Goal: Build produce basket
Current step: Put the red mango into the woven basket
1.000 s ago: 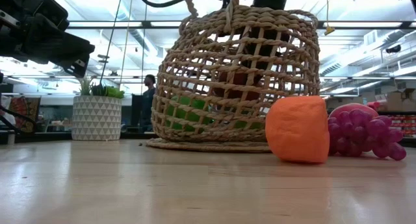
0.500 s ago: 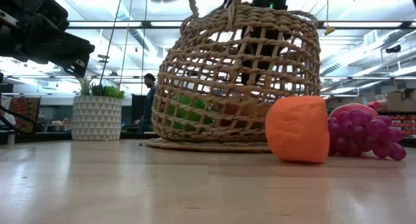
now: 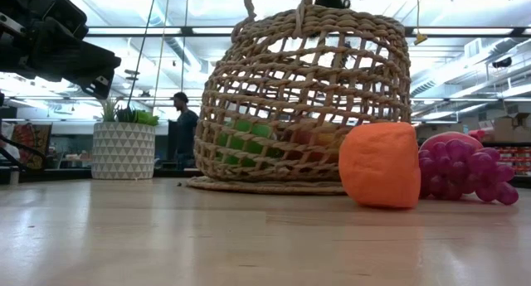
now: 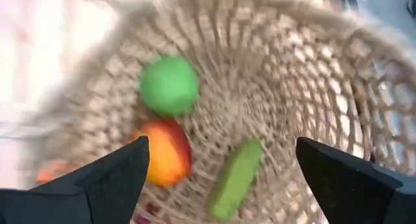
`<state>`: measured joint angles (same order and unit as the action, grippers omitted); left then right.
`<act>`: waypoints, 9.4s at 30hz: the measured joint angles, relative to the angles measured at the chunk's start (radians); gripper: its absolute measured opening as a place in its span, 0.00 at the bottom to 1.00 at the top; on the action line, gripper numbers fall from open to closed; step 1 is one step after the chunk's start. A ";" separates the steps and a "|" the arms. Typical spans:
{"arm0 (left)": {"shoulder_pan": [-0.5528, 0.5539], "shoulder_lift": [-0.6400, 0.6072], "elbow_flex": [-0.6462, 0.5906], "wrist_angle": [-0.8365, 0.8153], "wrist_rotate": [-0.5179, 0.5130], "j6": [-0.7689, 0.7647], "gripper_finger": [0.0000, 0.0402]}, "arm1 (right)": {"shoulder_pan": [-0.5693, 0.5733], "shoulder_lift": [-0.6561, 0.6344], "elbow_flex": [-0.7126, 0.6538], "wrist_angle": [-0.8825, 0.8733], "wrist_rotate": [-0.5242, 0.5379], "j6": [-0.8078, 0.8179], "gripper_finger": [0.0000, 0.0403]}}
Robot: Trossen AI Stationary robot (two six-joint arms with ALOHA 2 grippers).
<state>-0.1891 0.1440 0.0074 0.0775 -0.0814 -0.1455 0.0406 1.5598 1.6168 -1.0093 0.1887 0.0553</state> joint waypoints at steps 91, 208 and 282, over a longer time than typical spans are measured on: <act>0.000 0.000 0.000 0.000 0.000 0.000 0.14 | -0.935 0.148 0.006 -0.373 -0.330 0.067 0.87; 0.000 0.000 0.000 0.000 0.000 0.000 0.15 | -0.929 0.174 0.306 -0.016 -0.236 -0.284 0.70; 0.000 0.000 0.000 0.000 0.000 0.000 0.15 | -0.095 0.157 0.597 -0.085 -0.284 -0.581 0.70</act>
<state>-0.1893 0.1437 0.0074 0.0772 -0.0814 -0.1455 -0.0547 1.7164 2.2143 -1.0944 -0.0956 -0.5260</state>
